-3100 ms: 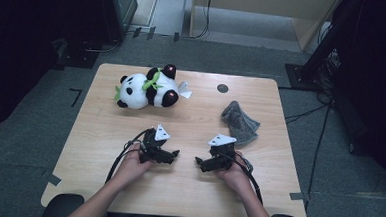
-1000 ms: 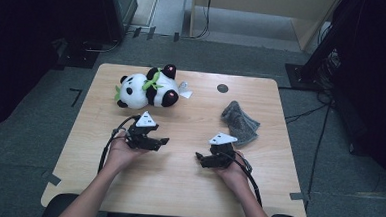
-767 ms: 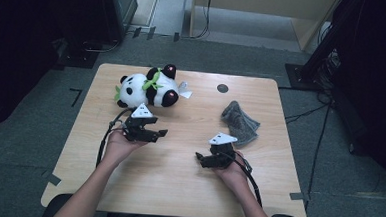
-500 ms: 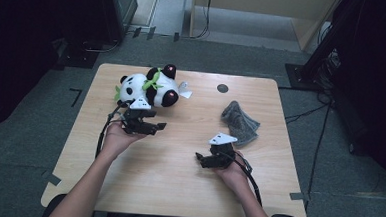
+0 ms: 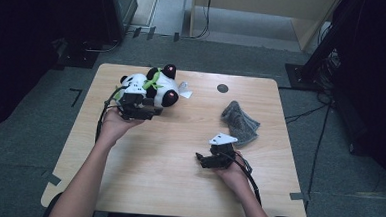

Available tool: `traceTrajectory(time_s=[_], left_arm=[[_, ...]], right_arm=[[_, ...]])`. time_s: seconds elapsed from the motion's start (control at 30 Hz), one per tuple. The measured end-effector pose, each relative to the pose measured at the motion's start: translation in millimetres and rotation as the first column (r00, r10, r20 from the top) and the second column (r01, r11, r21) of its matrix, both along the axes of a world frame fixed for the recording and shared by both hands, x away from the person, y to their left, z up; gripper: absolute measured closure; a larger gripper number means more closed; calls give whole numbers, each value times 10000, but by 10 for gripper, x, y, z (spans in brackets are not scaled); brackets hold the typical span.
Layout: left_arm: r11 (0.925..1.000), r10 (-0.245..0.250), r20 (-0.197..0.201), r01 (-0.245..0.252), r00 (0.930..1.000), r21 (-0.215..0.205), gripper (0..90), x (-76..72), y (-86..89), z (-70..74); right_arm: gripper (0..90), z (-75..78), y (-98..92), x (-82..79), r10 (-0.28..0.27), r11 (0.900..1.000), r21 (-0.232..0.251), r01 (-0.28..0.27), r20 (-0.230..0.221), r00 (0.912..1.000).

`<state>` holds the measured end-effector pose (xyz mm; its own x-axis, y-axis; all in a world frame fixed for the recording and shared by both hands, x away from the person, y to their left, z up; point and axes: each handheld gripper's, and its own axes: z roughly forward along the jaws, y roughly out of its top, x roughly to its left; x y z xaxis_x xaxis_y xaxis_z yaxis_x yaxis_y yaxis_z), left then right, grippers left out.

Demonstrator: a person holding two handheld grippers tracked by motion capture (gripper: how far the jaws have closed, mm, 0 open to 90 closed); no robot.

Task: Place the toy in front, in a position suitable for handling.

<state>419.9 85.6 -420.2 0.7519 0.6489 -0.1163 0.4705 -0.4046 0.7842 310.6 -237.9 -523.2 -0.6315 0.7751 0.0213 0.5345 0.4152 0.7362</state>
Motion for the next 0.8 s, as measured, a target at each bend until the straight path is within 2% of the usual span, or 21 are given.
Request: traceTrajectory(time_s=[0.1,0.13,0.17,0.23,0.33,0.4,0.43,0.53,0.6,0.67,0.8], left_arm=[[9996,182,-156,-185,9997,-229,453,64,47,5],[9996,182,-156,-185,9997,-229,452,64,47,5],[9985,310,-141,-316,9994,-450,460,92,68,5],[9976,393,-74,-397,9992,-570,469,104,69,5],[9978,447,-57,-449,9990,-491,478,124,52,15],[9991,386,-177,-388,9991,-148,448,167,16,56],[9990,385,-22,-386,9993,-207,445,178,6,82],[9980,456,59,-453,9989,-437,428,226,-19,138],[9982,473,101,-468,9988,-371,423,244,-27,144],[9984,547,196,-548,9983,95,412,297,-36,162],[9978,659,269,-660,9975,11,407,346,6,180]], right_arm=[[147,-1,-4,-5,-8,10000,0,8,12,10000],[147,-1,-4,-6,-15,10000,-2,15,14,10000],[147,-2,-4,-7,-27,10000,11,27,17,10000],[147,-2,-4,-9,-36,10000,10,36,18,10000],[147,-2,-4,-9,-34,10000,11,34,19,10000],[147,-2,-4,-9,-36,10000,11,36,15,10000],[145,-2,-4,-9,-36,10000,12,36,16,10000],[141,-2,-3,-5,-11,10000,5,11,15,10000],[139,-2,-3,-3,7,10000,-6,-7,12,10000],[135,-3,-2,0,45,10000,-16,-45,16,10000],[134,-3,-1,1,61,10000,-14,-61,21,10000]])
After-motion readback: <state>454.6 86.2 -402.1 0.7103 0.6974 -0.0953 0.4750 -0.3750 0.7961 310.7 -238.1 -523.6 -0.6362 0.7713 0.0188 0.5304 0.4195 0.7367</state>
